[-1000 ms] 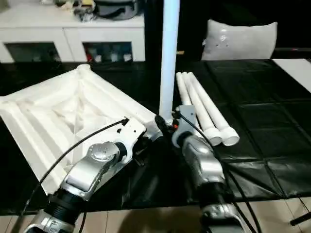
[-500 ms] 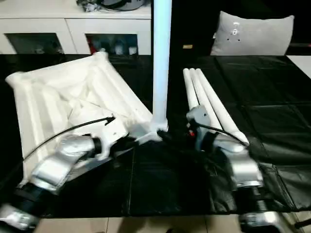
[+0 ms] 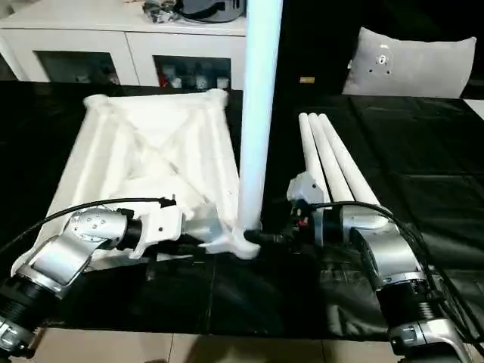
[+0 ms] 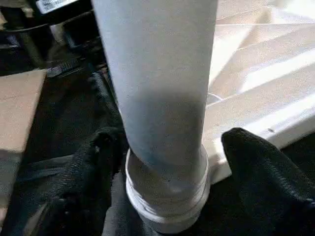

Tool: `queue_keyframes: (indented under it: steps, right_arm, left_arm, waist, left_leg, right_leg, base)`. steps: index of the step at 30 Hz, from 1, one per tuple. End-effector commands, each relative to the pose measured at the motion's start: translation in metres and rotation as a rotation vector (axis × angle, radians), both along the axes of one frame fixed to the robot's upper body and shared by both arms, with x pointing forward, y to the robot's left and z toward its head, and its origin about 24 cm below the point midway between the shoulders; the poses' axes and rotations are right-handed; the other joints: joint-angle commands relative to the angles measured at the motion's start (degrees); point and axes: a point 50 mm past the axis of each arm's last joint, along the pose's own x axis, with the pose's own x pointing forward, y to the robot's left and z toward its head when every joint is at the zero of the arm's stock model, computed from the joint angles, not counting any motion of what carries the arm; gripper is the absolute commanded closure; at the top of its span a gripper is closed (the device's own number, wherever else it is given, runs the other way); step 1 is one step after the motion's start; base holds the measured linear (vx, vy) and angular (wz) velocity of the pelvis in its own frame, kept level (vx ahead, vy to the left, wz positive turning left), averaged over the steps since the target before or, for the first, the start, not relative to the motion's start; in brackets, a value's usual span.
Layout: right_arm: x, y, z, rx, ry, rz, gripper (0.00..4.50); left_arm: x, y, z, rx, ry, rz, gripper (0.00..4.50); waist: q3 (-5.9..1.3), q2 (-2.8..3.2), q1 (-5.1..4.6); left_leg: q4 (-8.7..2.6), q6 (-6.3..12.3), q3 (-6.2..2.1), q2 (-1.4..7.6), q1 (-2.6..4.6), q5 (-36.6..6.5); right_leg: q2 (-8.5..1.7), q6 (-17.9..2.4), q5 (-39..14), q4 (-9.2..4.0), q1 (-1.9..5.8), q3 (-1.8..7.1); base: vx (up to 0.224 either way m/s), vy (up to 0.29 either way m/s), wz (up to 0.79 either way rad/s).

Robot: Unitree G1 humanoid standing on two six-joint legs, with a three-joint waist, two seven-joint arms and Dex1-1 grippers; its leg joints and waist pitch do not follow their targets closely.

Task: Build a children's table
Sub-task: Rotate leg to tighten

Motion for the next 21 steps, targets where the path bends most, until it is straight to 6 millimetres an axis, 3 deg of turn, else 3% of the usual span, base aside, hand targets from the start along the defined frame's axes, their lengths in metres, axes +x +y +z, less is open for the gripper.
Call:
queue_keyframes:
  steps: [1,9,15,21]
  right_arm:
    - [0.002,0.002,0.005,0.002,0.011,0.042,1.30]
    - [0.002,0.003,0.002,-0.003,0.030,0.065,1.91]
    - [-0.002,0.005,0.000,0.003,0.053,0.092,2.50]
    - [-0.016,0.010,-0.006,0.065,0.117,0.090,2.55]
  left_arm:
    - [-0.014,-0.004,-0.018,0.083,0.092,-0.125,4.50]
    - [-0.014,-0.008,-0.017,0.074,0.099,-0.159,4.50]
    - [-0.013,-0.008,-0.018,0.068,0.105,-0.158,4.50]
    - [-0.014,-0.012,-0.019,-0.005,0.137,-0.061,4.50]
  waist:
    - [-3.38,-0.63,-0.16]
    - [-3.10,-0.88,0.10]
    - [-3.21,-0.81,0.11]
    - [-3.36,-0.93,0.46]
  left_leg:
    - [-4.12,4.80,0.14,2.33,-0.64,-5.25]
    - [-4.33,3.25,0.26,2.12,-0.50,-8.01]
    - [-4.30,3.30,0.35,2.18,-0.36,-7.41]
    - [-4.19,3.77,0.42,2.24,-0.40,-5.57]
  right_leg:
    - [-3.24,-10.76,-13.43,-3.23,3.59,3.78]
    - [-3.20,-8.49,-20.07,-3.82,3.44,4.08]
    - [-2.98,-9.58,-17.80,-3.59,3.35,4.47]
    - [-2.99,-9.99,-15.60,-3.28,3.49,4.55]
  base:
    - [0.000,0.000,0.00]
    - [0.000,0.000,0.00]
    - [0.000,0.000,0.00]
    - [0.000,0.000,0.00]
